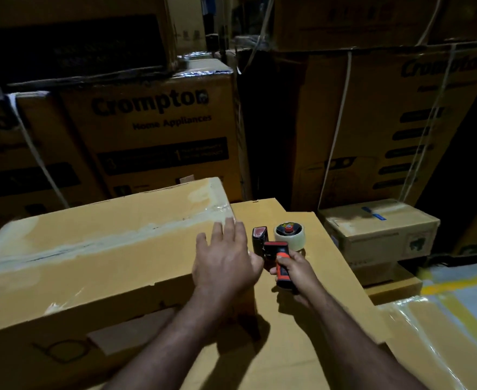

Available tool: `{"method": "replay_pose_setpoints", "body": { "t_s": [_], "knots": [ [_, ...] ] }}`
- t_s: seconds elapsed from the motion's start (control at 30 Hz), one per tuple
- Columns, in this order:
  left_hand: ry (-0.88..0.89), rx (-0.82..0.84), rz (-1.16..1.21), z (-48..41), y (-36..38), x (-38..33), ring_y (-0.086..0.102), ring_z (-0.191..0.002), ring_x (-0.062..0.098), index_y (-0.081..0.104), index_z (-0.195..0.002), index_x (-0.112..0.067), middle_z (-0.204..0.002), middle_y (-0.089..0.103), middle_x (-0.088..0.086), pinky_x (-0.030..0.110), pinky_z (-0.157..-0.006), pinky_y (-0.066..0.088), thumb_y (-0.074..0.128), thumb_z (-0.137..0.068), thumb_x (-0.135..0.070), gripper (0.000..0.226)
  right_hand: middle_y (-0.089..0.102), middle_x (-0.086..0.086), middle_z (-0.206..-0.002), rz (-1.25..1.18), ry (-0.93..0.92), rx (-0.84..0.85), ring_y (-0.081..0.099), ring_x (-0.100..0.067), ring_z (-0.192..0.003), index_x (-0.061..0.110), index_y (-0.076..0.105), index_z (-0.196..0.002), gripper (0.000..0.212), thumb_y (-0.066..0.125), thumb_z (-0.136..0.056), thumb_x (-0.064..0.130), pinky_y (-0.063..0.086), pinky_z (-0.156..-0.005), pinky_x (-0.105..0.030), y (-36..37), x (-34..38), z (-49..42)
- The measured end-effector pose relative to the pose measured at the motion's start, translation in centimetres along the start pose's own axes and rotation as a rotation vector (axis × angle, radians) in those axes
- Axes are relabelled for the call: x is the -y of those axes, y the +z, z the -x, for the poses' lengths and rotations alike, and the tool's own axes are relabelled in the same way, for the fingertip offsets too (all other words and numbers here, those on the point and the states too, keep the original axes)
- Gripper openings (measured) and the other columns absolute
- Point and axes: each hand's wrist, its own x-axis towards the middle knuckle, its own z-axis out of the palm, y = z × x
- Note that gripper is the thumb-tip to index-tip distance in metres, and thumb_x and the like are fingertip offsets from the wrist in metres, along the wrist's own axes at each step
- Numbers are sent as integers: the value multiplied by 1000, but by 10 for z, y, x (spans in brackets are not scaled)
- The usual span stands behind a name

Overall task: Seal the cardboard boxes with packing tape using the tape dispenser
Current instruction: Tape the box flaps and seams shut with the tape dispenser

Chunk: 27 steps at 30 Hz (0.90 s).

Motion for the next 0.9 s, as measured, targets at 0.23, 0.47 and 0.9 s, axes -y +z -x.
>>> {"method": "replay_pose_setpoints", "body": {
  "t_s": [0.23,0.47,0.9],
  "knots": [
    [213,102,-84,26,-4,47,4,-156,28,1,-162,-27,-171,-3,8,52,-120,17,16,-93,-82,89,70,-8,-100,545,-32,-31,66,-19,-84,24,64,-111,18,58,-97,33,52,-62,-28,9,-28,-49],
    [274,147,79,23,-11,67,1,-153,18,-10,-161,-24,-171,-4,-5,42,-117,13,42,-80,-85,114,68,0,-87,917,-284,-192,59,-19,-78,17,67,-98,34,46,-101,44,44,-62,-29,52,48,-14],
    [139,159,613,-52,-49,100,51,-132,13,51,-146,-29,-150,52,-5,37,-109,45,60,-100,-25,47,19,1,-166,740,-675,-223,22,-9,-149,19,14,-160,70,28,-100,50,15,-98,-3,128,28,98]
  ]
}}
